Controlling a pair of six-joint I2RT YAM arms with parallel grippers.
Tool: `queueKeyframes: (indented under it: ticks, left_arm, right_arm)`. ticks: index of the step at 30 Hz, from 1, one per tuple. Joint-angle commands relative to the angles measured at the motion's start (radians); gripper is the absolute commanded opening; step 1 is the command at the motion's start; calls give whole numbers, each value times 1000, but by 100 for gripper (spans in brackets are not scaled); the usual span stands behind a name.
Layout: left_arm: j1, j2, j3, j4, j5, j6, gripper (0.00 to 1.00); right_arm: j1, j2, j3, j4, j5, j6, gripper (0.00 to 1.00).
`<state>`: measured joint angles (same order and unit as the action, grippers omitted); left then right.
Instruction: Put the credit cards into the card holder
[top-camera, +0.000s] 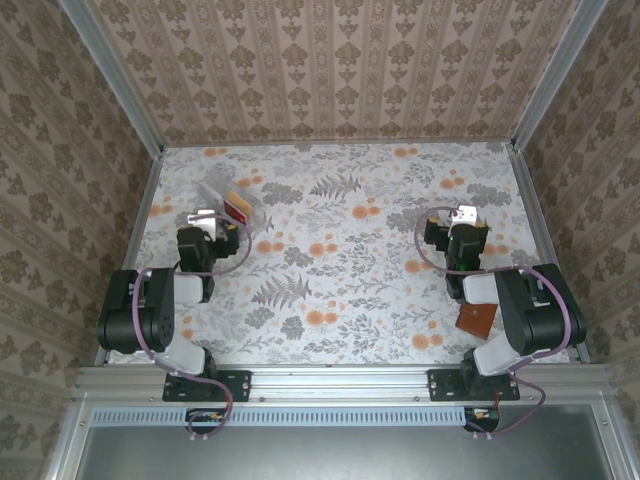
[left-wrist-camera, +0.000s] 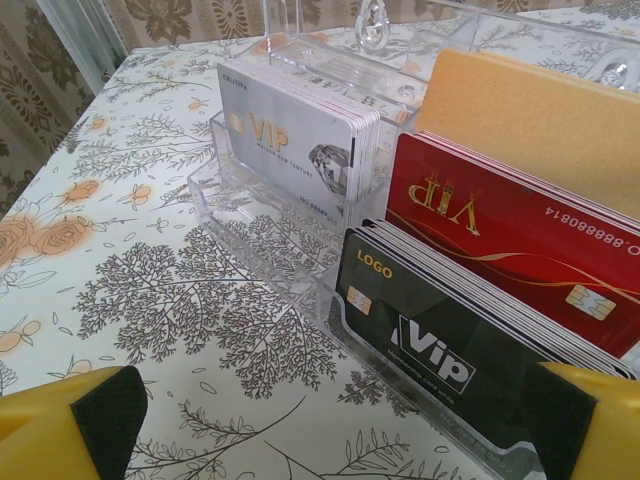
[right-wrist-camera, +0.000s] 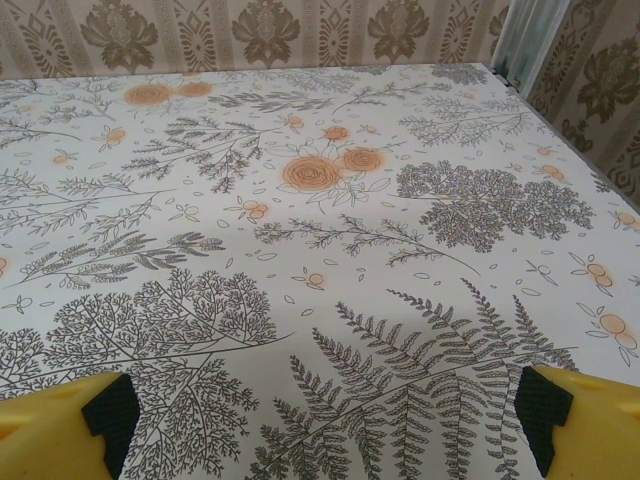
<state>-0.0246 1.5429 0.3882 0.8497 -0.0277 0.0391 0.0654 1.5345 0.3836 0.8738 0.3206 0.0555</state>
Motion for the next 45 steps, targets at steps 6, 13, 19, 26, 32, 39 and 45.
queueKeyframes:
  ticks: [6, 13, 19, 26, 32, 39, 45]
  left_arm:
    - [8, -199, -44, -59, -2, -11, 100]
    - [14, -499, 89, -485, -66, -259, 100]
    - [8, -479, 314, -751, 297, -380, 100]
    - [-206, -328, 475, -869, 434, -326, 100]
    - [-327, -243, 495, -832, 391, -327, 100]
    - [-345, -221, 509, -828, 355, -334, 100]
    - [-346, -222, 505, -823, 319, -344, 100]
  right_arm:
    - [2, -107, 8, -71, -42, -7, 100]
    - [-28, -305, 455, -1265, 156, 470, 100]
    - [-78, -377, 420, -1510, -3, 762, 97]
    - [-193, -417, 304, -1625, -162, 1012, 94]
    - [-189, -361, 226, -1530, -274, 1071, 94]
    - [-114, -168, 246, -1371, -433, 1058, 91]
    - [138, -6, 348, -1192, -569, 1004, 90]
